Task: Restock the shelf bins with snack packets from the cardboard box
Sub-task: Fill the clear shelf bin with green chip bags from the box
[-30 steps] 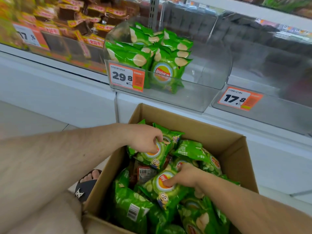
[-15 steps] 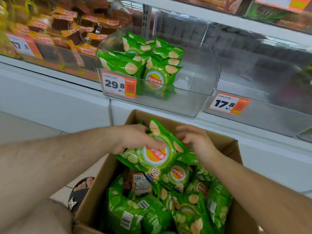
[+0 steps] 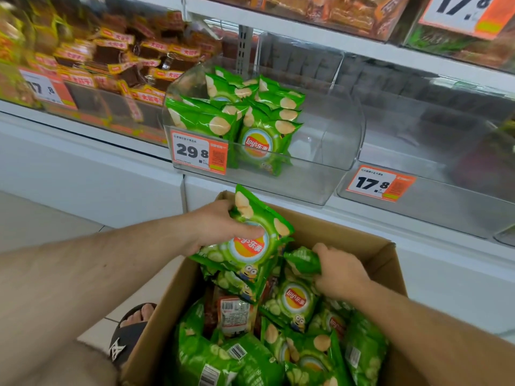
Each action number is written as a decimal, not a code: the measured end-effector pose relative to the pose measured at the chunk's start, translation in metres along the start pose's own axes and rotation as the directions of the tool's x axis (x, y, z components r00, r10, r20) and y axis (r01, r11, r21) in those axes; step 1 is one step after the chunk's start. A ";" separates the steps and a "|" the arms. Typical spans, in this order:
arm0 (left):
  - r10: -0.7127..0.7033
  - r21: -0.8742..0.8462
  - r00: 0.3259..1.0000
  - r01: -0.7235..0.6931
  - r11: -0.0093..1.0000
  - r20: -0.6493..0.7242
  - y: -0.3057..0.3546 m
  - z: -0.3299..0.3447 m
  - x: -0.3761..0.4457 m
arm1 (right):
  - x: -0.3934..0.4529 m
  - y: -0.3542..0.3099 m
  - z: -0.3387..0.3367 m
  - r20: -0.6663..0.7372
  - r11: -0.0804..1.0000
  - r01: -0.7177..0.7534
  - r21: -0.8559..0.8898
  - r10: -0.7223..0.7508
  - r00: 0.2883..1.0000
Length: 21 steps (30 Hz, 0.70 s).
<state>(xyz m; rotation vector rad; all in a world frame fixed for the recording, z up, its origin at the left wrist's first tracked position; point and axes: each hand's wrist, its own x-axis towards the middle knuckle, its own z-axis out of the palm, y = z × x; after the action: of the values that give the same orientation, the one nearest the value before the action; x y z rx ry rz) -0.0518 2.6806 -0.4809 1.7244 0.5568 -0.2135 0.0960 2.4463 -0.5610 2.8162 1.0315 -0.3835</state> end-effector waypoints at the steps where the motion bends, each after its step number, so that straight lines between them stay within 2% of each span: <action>1: 0.012 -0.015 1.000 -0.012 1.000 -0.020 -0.001 -0.003 0.001 | -0.004 0.004 -0.017 0.030 0.994 -0.003 0.110 0.000 1.000; 4: 0.037 -0.050 0.999 -0.037 0.998 -0.001 0.000 -0.009 -0.001 | -0.021 0.020 -0.057 0.127 0.915 -0.048 0.400 -0.003 0.992; 6: 0.058 -0.058 0.995 -0.053 0.997 0.085 0.001 -0.014 -0.003 | -0.032 0.025 -0.072 0.163 0.775 -0.091 0.625 -0.016 0.986; 8: 0.093 -0.033 0.984 -0.089 0.996 0.153 0.003 -0.018 -0.006 | -0.040 0.024 -0.082 0.174 0.620 -0.103 0.778 -0.055 0.983; 10: 0.143 -0.039 0.970 -0.138 0.990 0.196 0.006 -0.019 -0.009 | -0.045 0.021 -0.088 0.165 0.578 -0.075 0.812 -0.104 0.981; 14: 0.222 -0.092 0.945 -0.205 0.974 0.242 0.012 -0.022 -0.016 | -0.051 0.011 -0.100 0.155 0.625 -0.010 0.781 -0.178 0.972; 17: 0.204 -0.108 0.918 -0.178 0.978 0.339 0.013 -0.029 -0.023 | -0.054 0.009 -0.108 0.102 0.587 0.024 0.809 -0.181 0.978; 21: 0.138 0.049 0.864 -0.184 0.982 0.484 0.020 -0.022 -0.033 | -0.053 0.004 -0.116 -0.009 0.465 0.081 0.882 -0.154 0.988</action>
<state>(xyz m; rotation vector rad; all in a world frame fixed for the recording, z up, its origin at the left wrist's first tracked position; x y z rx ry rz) -0.0742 2.6912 -0.4441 1.7152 0.0344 -0.5380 0.0824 2.4329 -0.4352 3.5327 1.2756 -1.4175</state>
